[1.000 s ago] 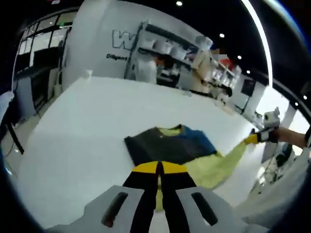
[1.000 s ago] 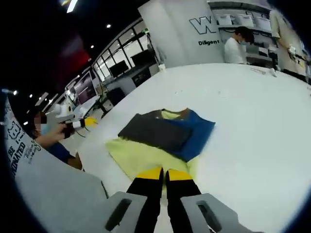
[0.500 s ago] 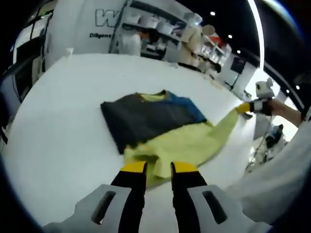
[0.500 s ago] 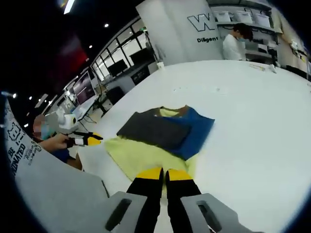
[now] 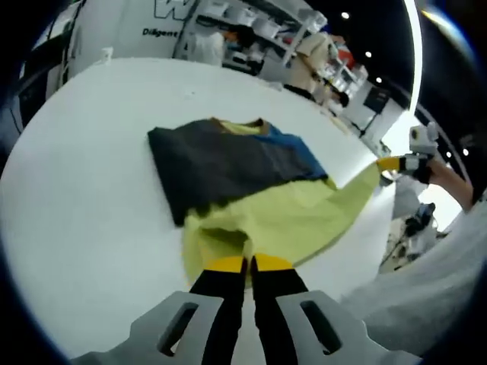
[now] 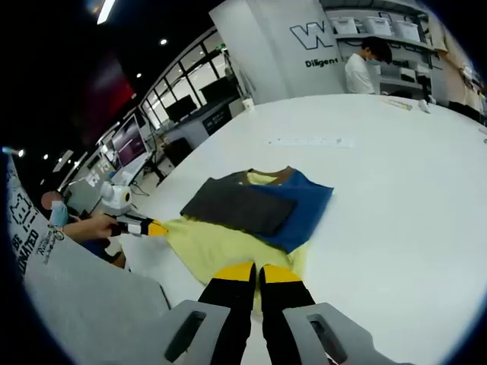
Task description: Fold the garment on the visible template until the final outline fits inside the template.
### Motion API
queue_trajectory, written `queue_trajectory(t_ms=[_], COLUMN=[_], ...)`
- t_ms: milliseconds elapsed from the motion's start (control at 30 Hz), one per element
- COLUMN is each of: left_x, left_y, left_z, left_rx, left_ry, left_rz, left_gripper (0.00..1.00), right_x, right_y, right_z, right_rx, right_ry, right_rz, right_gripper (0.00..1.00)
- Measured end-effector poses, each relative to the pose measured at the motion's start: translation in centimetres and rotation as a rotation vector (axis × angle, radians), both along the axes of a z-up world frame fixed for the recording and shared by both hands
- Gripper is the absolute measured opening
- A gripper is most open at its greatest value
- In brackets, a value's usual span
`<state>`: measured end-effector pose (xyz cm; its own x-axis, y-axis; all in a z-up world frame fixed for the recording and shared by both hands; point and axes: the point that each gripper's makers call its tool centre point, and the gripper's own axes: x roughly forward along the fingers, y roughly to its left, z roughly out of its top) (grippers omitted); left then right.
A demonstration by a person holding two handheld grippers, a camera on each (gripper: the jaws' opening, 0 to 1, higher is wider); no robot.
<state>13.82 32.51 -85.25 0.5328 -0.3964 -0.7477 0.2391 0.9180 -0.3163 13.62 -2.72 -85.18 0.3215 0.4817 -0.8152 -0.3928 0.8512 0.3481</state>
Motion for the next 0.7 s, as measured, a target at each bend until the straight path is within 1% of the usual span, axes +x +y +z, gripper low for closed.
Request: queue_trajectory(t_ms=[67, 100, 133, 167, 233, 267, 300, 333, 367, 400, 433, 467, 500, 567, 600, 667, 700], left_x=[-0.1, -1.6, -2.2, -3.1, -2.9, -2.2, -0.9, 1.3, 3.9, 5.5, 6.8, 7.2, 9.0, 9.4, 11.5, 13.3, 14.7], left_y=[0.2, 0.5, 0.4, 0.2, 0.2, 0.1, 0.0, -0.2, 0.0, 0.1, 0.2, 0.2, 0.7, 0.7, 1.3, 1.6, 1.5], left_z=[-0.1, -0.3, 0.1, 0.9, 1.9, 2.8, 4.1, 6.1, 7.4, 8.7, 9.8, 10.5, 11.7, 12.0, 12.5, 14.1, 14.9], left_rx=[-0.012, -0.044, -0.043, -0.049, -0.123, -0.129, -0.122, -0.15, -0.139, -0.144, -0.159, -0.163, -0.169, -0.158, -0.146, -0.166, -0.157], left_ry=[0.006, 0.035, 0.046, 0.043, 0.048, 0.026, -0.022, -0.089, -0.148, -0.183, -0.221, -0.238, -0.279, -0.293, -0.328, -0.378, -0.407], left_rz=[0.004, 0.023, 0.025, 0.002, 0.023, 0.004, -0.008, -0.002, -0.006, -0.01, 0.003, 0.008, 0.033, 0.027, 0.041, 0.067, 0.075], left_gripper=[0.0, 0.0, 0.0, 0.0, 0.0, 0.0, 0.0, 0.0, 0.0, 0.0, 0.0, 0.0, 0.0, 0.0, 0.0, 0.0, 0.0], right_x=[-1.0, -1.6, -2.2, -3.3, -3.3, -3.0, -2.4, -0.8, 1.4, 3.6, 5.3, 6.1, 8.3, 8.7, 10.4, 11.9, 13.1], right_y=[0.1, 0.1, 0.3, 0.6, 0.6, 0.9, 0.8, 0.9, 0.7, 0.8, 1.0, 1.0, 0.9, 0.9, 0.6, 0.0, -0.1], right_z=[-0.1, -0.2, -0.2, -0.1, 0.6, 1.3, 1.8, 3.1, 4.6, 6.5, 8.3, 8.9, 10.3, 10.6, 11.5, 11.9, 12.3], right_rx=[0.002, 0.003, 0.009, 0.012, 0.027, 0.044, 0.058, 0.066, 0.087, 0.116, 0.138, 0.148, 0.186, 0.189, 0.199, 0.185, 0.179], right_ry=[0.015, 0.023, 0.034, 0.053, 0.06, 0.059, 0.051, -0.012, -0.048, -0.097, -0.136, -0.152, -0.198, -0.204, -0.234, -0.264, -0.282], right_rz=[0.013, 0.019, 0.027, 0.038, 0.021, 0.01, 0.009, 0.02, 0.002, -0.009, -0.019, -0.025, -0.035, -0.035, -0.045, -0.062, -0.061], right_gripper=[0.0, 0.0, 0.0, 0.0, 0.0, 0.0, 0.0, 0.0, 0.0, 0.0, 0.0, 0.0, 0.0, 0.0, 0.0, 0.0, 0.0])
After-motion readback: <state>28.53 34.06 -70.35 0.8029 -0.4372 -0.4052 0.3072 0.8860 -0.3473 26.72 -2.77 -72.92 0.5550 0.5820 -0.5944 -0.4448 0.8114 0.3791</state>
